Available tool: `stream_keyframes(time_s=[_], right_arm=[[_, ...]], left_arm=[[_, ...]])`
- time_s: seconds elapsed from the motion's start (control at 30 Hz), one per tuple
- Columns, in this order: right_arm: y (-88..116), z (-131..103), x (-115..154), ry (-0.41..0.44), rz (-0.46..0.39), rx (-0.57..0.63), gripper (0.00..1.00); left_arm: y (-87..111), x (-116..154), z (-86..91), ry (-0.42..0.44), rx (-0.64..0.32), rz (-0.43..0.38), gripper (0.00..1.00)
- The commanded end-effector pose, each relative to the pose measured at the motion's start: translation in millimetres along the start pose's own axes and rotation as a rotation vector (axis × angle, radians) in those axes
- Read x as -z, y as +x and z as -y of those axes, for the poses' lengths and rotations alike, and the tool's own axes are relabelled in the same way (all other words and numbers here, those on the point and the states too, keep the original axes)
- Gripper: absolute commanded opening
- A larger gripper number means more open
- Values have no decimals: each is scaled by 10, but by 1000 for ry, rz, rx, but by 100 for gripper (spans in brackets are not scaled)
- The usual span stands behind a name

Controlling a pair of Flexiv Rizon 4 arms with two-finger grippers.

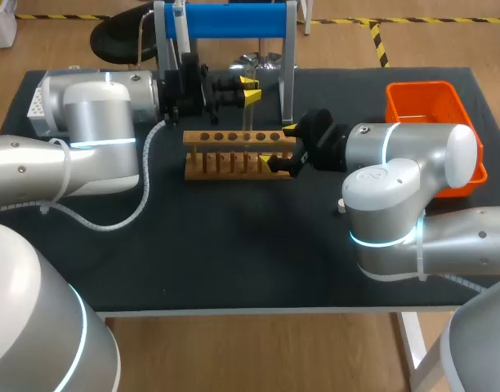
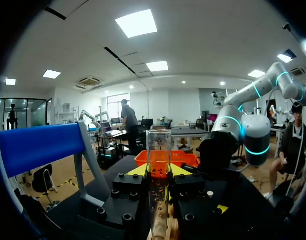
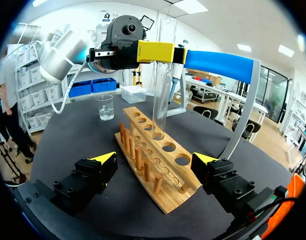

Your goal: Invert the test tube, pick up the pipette, mount the tip to pipette, aspirate from beaker and dispense into the tube, eject the tip, return the pipette, and cap with the stopper.

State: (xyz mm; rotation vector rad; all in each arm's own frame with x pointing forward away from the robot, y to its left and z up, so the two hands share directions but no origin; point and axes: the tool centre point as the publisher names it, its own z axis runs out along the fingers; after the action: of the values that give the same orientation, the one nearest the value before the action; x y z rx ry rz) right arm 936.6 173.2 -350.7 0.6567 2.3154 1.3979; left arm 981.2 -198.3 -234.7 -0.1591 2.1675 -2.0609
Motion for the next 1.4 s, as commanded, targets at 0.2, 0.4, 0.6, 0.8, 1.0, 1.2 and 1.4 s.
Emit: stream_keyframes(time_s=[0.2,0.4,0.6,0.8,1.0,1.2,1.4], right_arm=[[7,-5,-4,2,2,0,100],[7,-5,-4,2,2,0,100],[7,-5,-4,2,2,0,100],[7,-5,-4,2,2,0,100],[7,-5,-4,2,2,0,100],[7,-5,-4,2,2,0,100],[7,-5,-4,2,2,0,100]], left_arm=[[38,3,-63,7,9,20,0],[48,11,-113,19,19,26,0],[47,2,-141,27,13,25,0],[53,8,-174,47,-6,31,0],[47,11,-193,70,-23,43,0],[31,16,-209,80,-28,46,0],[14,12,-233,84,-31,42,0]])
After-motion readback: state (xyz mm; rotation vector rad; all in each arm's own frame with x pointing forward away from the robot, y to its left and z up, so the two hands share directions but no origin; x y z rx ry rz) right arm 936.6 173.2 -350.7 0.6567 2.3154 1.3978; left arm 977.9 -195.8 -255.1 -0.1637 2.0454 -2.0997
